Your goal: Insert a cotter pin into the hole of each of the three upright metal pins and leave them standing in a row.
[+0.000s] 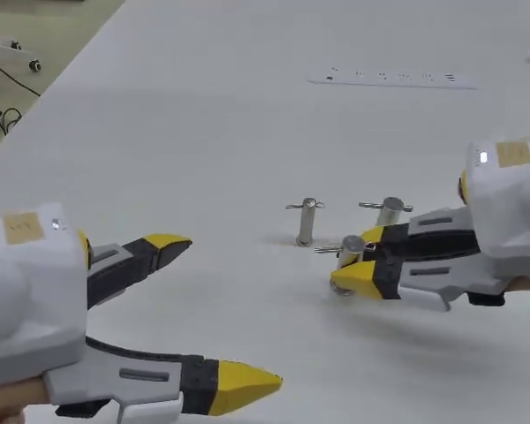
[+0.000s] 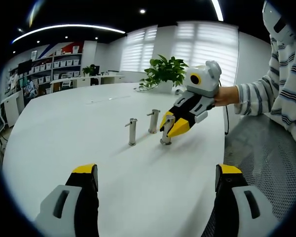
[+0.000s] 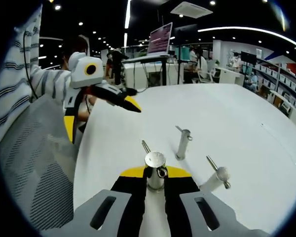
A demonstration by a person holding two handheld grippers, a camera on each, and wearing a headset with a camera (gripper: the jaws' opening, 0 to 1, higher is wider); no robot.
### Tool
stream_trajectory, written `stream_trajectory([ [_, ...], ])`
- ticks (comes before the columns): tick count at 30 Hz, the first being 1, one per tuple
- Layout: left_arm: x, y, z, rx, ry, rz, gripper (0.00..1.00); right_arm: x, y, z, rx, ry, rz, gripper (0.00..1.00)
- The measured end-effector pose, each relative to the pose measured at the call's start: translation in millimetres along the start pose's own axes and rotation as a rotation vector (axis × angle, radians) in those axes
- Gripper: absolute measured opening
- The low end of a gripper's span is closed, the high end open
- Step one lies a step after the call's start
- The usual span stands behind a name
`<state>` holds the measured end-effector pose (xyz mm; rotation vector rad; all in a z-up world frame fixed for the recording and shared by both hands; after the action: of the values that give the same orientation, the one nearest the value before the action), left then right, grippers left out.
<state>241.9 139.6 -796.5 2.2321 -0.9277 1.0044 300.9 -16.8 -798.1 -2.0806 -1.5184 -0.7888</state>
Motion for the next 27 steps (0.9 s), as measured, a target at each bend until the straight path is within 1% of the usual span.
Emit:
stream_trajectory([
  [2, 0.7, 0.5, 1.0, -0.003, 0.002, -0.008, 0.99, -8.0, 6.9, -7.9, -0.023, -0.001, 0.025, 0.13],
  [6, 2.0, 3.0, 3.0, -0.006, -0.006, -0.001, 0.99, -21.9, 19.4, -19.8, -0.071, -0.01, 0.059, 0.13],
  [9, 2.0, 3.9, 3.5, -0.007, -0.012, 0.001, 0.99, -30.7, 29.9, -28.1, -0.099, -0.007, 0.081, 0.13],
  [12, 1.2, 3.2, 4.6, -0.001, -0.022, -0.014, 0.99, -37.8, 39.9, -31.7, -0.122, -0.008, 0.08, 0.13],
  [13, 0.9, 3.0, 4.8, 0.0, -0.023, -0.017, 0.99, -41.2, 44.6, -32.4, -0.128, -0.011, 0.097, 0.13],
  [15, 0.3, 3.6, 5.1, -0.006, -0.022, -0.037, 0.99, -44.6, 50.0, -33.6, -0.141, -0.006, 0.102, 0.13],
  [17, 0.5, 4.0, 4.8, -0.006, -0.019, -0.04, 0.98, -47.1, 56.1, -35.2, -0.155, 0.001, 0.116, 0.13],
  [18, 0.4, 4.1, 4.7, -0.004, -0.02, -0.039, 0.98, -47.9, 59.3, -36.3, -0.171, -0.004, 0.111, 0.13],
  [19, -0.4, 4.3, 4.5, -0.002, -0.024, -0.04, 0.98, -48.1, 60.3, -36.6, -0.174, -0.006, 0.106, 0.14],
  [23, -2.9, 5.1, 3.9, 0.0, -0.036, -0.04, 0.98, -51.2, 71.1, -38.2, -0.177, 0.005, 0.129, 0.14],
  [27, -2.7, 6.0, 2.1, 0.002, -0.038, -0.038, 0.98, -56.3, 78.4, -39.5, -0.176, -0.001, 0.132, 0.14],
])
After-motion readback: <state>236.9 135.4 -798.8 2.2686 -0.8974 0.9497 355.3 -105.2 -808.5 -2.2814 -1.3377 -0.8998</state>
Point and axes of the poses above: the centre of the closed fingertips' face, and the gripper's own axes: z roughly forward along the fingers, y roughly to its right, x roughly out of its top, the point moved 4 cm from there along -z, roughly backward along the fingers, and after that the axes turned 13 degrees about -y, right-handed, at the moved point
